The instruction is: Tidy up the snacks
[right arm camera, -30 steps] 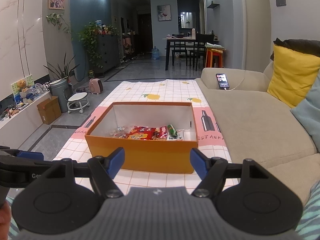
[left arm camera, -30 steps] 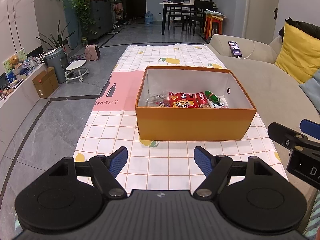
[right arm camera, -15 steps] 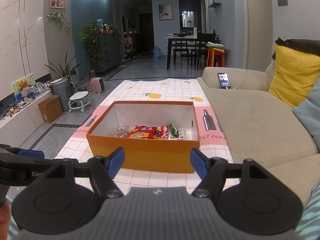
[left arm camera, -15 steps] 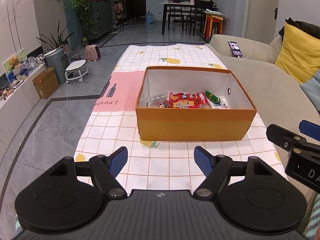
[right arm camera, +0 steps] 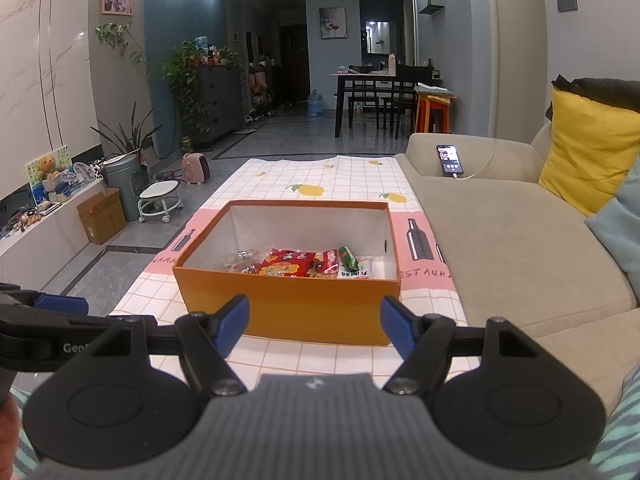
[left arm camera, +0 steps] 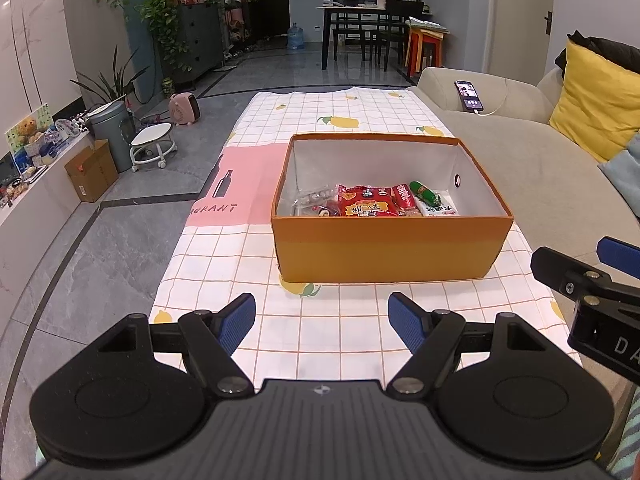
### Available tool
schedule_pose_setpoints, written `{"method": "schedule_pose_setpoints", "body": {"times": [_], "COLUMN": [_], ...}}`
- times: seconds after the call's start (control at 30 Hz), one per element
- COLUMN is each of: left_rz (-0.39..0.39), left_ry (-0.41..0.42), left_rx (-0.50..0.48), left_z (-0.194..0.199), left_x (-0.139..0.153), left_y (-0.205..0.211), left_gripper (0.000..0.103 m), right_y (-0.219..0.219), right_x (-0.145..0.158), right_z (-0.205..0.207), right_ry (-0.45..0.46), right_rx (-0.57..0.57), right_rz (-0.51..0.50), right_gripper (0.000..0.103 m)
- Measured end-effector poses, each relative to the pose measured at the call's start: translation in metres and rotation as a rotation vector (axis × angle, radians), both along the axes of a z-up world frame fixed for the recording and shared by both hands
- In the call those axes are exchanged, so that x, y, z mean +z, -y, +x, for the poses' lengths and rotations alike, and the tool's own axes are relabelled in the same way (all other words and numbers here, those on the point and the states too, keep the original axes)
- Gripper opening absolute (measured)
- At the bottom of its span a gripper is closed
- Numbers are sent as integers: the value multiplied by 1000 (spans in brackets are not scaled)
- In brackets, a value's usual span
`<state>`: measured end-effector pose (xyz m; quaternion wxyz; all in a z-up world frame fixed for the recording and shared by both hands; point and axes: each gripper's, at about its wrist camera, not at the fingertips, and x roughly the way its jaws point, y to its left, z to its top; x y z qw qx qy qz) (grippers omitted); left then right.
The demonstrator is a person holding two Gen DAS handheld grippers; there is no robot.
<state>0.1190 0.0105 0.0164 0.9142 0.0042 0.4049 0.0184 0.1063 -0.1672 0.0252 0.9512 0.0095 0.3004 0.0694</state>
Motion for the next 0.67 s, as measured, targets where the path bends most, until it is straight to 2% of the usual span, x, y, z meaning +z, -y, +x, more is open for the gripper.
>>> {"method": "schedule_pose_setpoints", "body": {"times": [0.33, 0.67], "left_rz": [-6, 12], "left_ry": [-12, 10], "left_rx": [4, -3], "left_z": [1, -2], "left_x": [-2, -2], "left_y": [0, 3], "left_gripper": [86, 86], "right_y": [1, 3], "right_x": [-1, -2], "right_z": [1, 3], "right_ry": [-1, -5], "right_rx": [3, 3], "right_rz": [-2, -5], "right_gripper": [70, 70]}}
